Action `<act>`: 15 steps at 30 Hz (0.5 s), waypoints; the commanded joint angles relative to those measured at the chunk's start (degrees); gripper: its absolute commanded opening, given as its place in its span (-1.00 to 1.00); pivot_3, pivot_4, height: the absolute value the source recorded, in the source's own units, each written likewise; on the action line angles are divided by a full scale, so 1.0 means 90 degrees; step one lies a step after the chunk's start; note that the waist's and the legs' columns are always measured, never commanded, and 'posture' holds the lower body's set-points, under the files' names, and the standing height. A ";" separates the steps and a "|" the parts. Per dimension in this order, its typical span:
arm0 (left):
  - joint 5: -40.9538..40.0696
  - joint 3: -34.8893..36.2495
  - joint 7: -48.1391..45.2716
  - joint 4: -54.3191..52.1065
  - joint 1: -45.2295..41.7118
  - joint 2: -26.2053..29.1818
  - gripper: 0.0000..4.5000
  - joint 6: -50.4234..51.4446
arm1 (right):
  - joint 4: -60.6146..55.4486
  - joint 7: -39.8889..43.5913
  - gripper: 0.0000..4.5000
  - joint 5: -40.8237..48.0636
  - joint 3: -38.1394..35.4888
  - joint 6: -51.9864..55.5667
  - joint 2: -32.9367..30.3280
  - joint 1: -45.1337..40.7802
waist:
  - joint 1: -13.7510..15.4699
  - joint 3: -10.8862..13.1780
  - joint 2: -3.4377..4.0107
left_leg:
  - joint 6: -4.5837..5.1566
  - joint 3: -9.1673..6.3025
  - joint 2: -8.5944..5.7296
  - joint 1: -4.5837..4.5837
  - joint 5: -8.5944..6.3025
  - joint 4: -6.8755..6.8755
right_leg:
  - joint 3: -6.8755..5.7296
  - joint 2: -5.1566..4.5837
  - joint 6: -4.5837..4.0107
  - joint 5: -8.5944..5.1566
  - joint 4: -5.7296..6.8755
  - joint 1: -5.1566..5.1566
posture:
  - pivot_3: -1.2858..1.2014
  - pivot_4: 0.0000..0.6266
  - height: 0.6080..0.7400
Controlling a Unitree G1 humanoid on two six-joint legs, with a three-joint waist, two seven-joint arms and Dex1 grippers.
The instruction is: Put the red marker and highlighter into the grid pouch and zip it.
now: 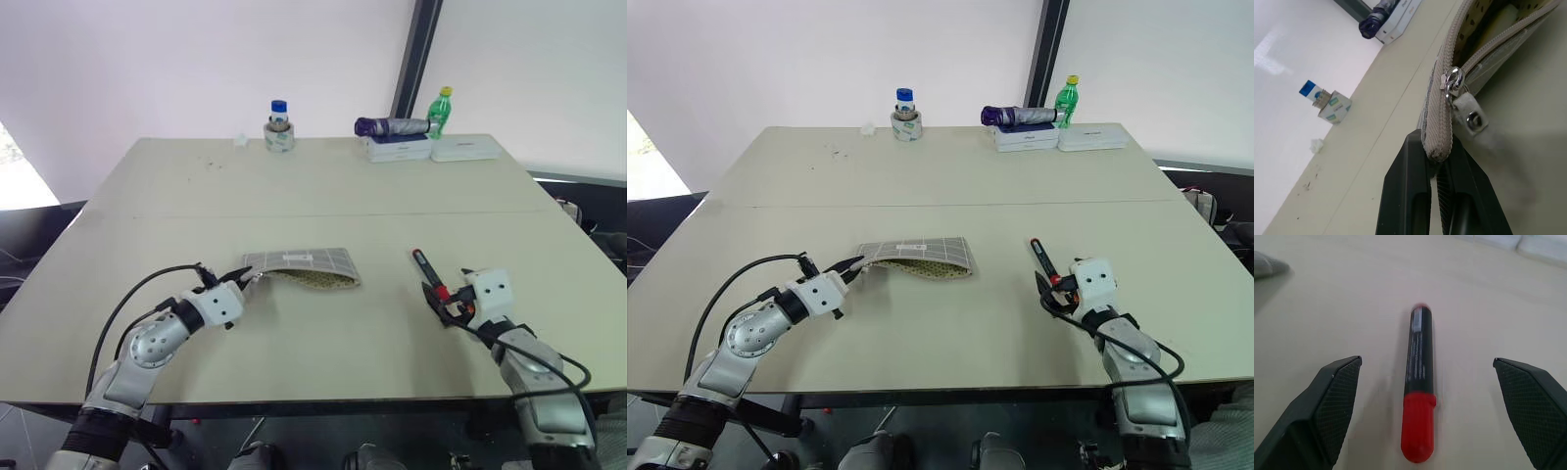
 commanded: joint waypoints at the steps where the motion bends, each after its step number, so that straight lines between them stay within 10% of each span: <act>1: 0.0007 0.0034 0.0073 -0.0079 -0.0045 0.0011 -1.00 -0.0093 | 0.0304 -0.0017 0.99 0.0203 -0.0077 0.0688 -0.0126 -0.0445 | -0.0008 0.0000 0.0000 | 0.0000 0.0000 0.0000 0.0000 0.0000 0.0000 | 0.0000 0.0001 0.0000 0.0000 0.0001 0.0000 | 0.03 -0.52 1.00; 5: 0.0033 0.0080 0.0116 -0.0141 0.0031 0.0030 -1.00 -0.0074 | 0.0498 0.0122 0.62 0.0145 0.0082 0.1208 -0.0369 -0.0622 | -0.0014 -0.0001 0.0000 | 0.0000 -0.0001 0.0001 0.0002 0.0000 0.0002 | 0.0001 0.0000 0.0000 0.0000 0.0001 0.0001 | 0.03 -0.52 1.00; 11: 0.0040 0.0106 0.0173 -0.0211 0.0120 0.0042 -1.00 -0.0053 | 0.0340 0.0288 -0.75 0.0122 0.0228 0.1122 -0.0455 -0.0630 | 0.0011 -0.0003 -0.0005 | 0.0003 -0.0002 -0.0001 0.0002 -0.0001 0.0004 | 0.0000 -0.0003 0.0001 0.0001 0.0001 0.0005 | 0.03 -0.52 1.00; 15: 0.0044 0.0101 0.0174 -0.0210 0.0124 0.0049 -1.00 -0.0061 | -0.0165 0.1012 -0.84 0.0434 0.0286 0.0120 -0.0513 -0.0894 | -0.0003 -0.0001 -0.0001 | 0.0003 -0.0001 -0.0001 0.0000 -0.0001 0.0004 | -0.0001 -0.0003 0.0001 0.0001 0.0001 0.0002 | 0.03 -0.52 1.00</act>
